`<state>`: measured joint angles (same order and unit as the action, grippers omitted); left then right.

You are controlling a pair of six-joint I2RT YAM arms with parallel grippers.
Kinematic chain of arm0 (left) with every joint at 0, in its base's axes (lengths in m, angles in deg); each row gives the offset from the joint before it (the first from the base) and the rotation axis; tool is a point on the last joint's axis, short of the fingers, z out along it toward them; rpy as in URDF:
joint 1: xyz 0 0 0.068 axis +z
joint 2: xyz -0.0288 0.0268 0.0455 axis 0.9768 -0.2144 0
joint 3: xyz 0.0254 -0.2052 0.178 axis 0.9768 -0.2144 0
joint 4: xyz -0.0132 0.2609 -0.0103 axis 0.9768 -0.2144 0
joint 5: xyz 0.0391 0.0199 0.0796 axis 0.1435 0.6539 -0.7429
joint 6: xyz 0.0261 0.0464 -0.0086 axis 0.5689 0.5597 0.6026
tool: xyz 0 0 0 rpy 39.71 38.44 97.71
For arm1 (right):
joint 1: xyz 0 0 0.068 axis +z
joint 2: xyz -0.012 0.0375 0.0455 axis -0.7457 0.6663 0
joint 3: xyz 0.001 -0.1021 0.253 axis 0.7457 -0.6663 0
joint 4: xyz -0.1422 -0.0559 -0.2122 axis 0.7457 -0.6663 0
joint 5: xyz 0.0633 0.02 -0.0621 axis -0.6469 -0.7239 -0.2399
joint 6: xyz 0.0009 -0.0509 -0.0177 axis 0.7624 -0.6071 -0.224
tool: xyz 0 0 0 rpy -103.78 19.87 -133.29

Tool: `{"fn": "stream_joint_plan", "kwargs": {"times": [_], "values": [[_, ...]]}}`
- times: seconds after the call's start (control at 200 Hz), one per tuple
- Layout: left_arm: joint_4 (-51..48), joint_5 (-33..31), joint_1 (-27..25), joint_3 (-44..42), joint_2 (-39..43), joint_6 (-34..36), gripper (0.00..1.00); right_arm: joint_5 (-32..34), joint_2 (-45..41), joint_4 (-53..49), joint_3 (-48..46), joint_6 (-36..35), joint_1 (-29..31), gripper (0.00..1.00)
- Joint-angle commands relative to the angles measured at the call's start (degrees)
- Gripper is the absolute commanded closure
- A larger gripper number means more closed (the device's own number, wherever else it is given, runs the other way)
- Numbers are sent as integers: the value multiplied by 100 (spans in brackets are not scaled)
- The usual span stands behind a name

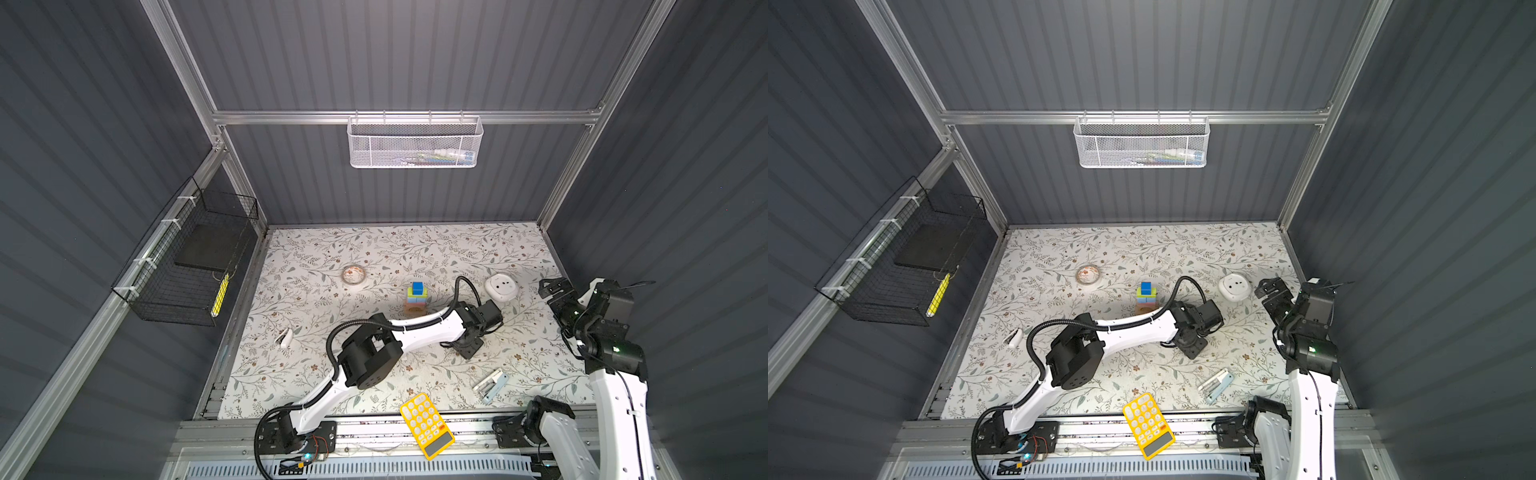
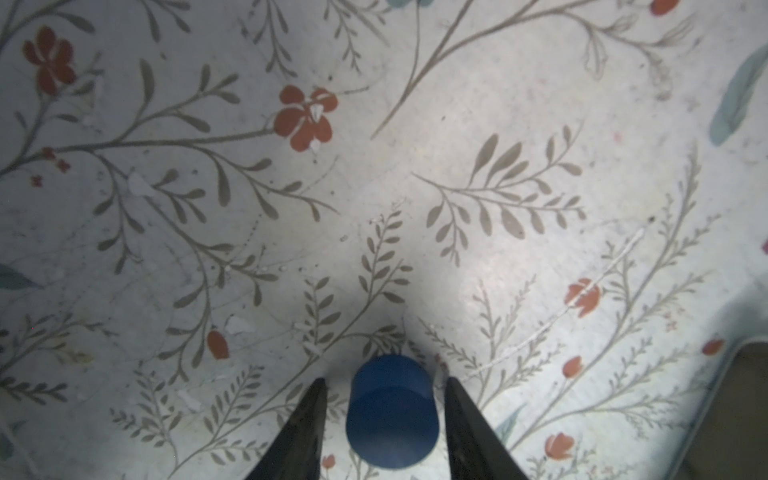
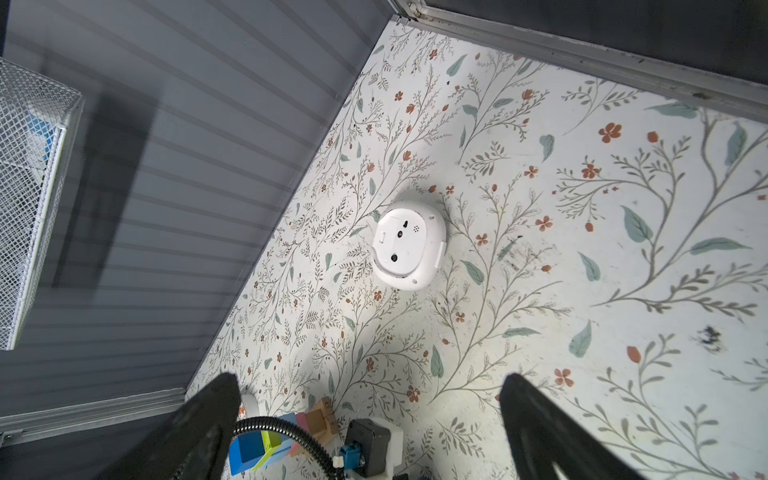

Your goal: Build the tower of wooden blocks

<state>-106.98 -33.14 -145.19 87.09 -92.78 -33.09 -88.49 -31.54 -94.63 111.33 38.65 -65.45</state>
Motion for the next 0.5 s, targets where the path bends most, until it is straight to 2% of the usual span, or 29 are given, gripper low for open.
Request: {"fn": "stream_joint_plan", "kwargs": {"times": [0.0, 0.28, 0.385, 0.495], "values": [[-159, 28, -46, 132, 0, -84, 56, -51, 21, 53, -72, 1, -28, 1], [-170, 28, -50, 96, 57, -100, 59, -68, 21, 92, -101, 18, -32, 1], [-193, 2, -46, 88, 88, -105, 50, -105, 39, 106, -110, 25, -42, 1], [-202, -15, -46, 53, 113, -108, 51, -122, 43, 111, -118, 32, -38, 1]]}}
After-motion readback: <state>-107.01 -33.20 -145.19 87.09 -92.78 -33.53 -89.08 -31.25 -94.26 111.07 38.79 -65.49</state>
